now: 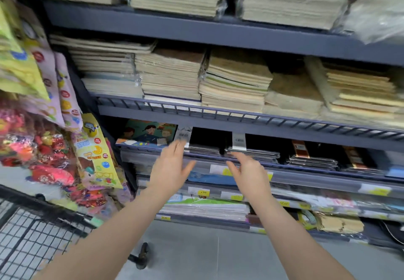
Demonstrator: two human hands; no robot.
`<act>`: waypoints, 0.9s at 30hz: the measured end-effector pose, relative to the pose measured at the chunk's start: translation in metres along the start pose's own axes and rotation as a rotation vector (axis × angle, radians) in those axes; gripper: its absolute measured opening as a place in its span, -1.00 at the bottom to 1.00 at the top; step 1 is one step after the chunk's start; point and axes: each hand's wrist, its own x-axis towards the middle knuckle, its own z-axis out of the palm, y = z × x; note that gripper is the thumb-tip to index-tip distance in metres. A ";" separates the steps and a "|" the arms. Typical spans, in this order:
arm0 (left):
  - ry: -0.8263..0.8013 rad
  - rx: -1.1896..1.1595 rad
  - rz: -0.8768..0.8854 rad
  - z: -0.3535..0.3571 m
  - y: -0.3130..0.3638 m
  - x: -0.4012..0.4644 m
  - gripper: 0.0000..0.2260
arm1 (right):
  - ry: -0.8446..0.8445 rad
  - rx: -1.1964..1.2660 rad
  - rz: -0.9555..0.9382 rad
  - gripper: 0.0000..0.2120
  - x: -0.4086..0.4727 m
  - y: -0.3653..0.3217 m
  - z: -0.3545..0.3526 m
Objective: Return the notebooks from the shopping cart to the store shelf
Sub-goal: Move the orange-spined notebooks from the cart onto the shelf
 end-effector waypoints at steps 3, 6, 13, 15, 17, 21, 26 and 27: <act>-0.069 -0.099 0.087 0.010 0.031 -0.001 -0.45 | 0.048 0.045 0.016 -0.58 -0.006 0.023 -0.016; -0.151 -0.133 0.137 0.031 0.058 0.001 -0.42 | 0.044 0.042 0.043 -0.50 -0.009 0.054 -0.023; -0.252 0.009 0.024 0.079 0.107 0.023 -0.34 | -0.026 0.119 0.116 -0.44 0.017 0.108 -0.022; -0.235 -0.047 -0.076 0.088 0.112 0.027 -0.32 | -0.045 0.224 0.080 -0.45 0.021 0.118 -0.018; -0.204 -0.108 -0.111 0.096 0.113 0.027 -0.30 | -0.039 0.266 0.049 -0.47 0.020 0.124 -0.016; -0.197 -0.121 -0.129 0.102 0.114 0.026 -0.26 | -0.014 0.287 0.017 -0.48 0.019 0.127 -0.014; -0.244 -0.045 -0.133 0.084 0.118 0.029 -0.31 | -0.170 0.186 0.039 -0.41 0.021 0.121 -0.030; -0.257 -0.031 -0.126 0.078 0.119 0.028 -0.32 | -0.210 0.157 0.042 -0.39 0.020 0.119 -0.036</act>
